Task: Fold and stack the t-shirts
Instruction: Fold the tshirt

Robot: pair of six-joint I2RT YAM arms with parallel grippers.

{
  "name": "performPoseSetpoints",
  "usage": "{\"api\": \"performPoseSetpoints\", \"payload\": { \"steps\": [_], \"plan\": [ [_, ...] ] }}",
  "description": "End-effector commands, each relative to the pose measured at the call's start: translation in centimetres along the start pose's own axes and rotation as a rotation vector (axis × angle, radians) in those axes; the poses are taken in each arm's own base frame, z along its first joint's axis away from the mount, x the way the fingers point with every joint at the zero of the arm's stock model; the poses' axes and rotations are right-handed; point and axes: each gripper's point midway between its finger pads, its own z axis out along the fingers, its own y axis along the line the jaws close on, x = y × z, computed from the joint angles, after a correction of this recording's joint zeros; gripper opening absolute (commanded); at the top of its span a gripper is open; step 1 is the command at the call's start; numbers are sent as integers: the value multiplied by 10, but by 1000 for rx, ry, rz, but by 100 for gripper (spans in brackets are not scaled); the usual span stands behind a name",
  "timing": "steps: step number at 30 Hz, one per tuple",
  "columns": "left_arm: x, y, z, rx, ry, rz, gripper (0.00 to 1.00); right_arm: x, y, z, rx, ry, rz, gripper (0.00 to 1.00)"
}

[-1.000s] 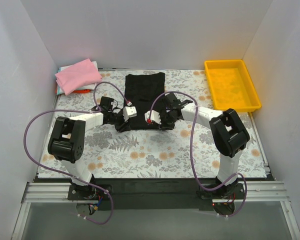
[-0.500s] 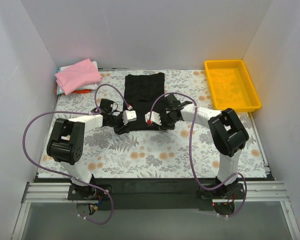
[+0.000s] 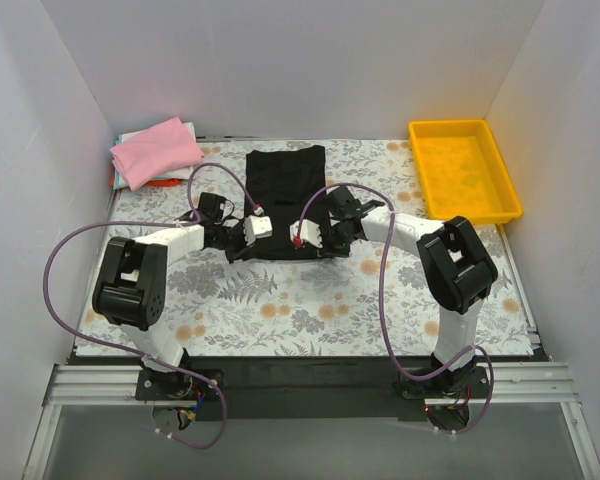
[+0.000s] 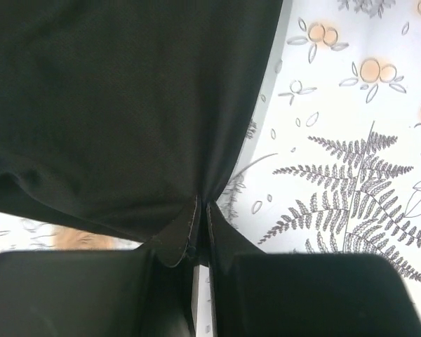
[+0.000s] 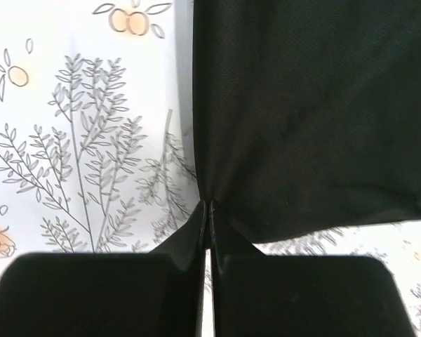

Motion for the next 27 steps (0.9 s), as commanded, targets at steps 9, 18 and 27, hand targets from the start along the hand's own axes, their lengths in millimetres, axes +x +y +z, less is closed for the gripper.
{"api": "performPoseSetpoints", "payload": {
  "steps": [9,18,27],
  "plan": [
    [-81,34,-63,-108,-91,96,0,-54,-52,-98,176,-77,-47,1],
    [-98,-8,-94,-55,-117,95,0,-61,2,-129,92,-77,-61,1],
    [-131,-57,-152,-78,-190,88,0,-84,53,-184,107,-123,-166,1]
  ]
}}
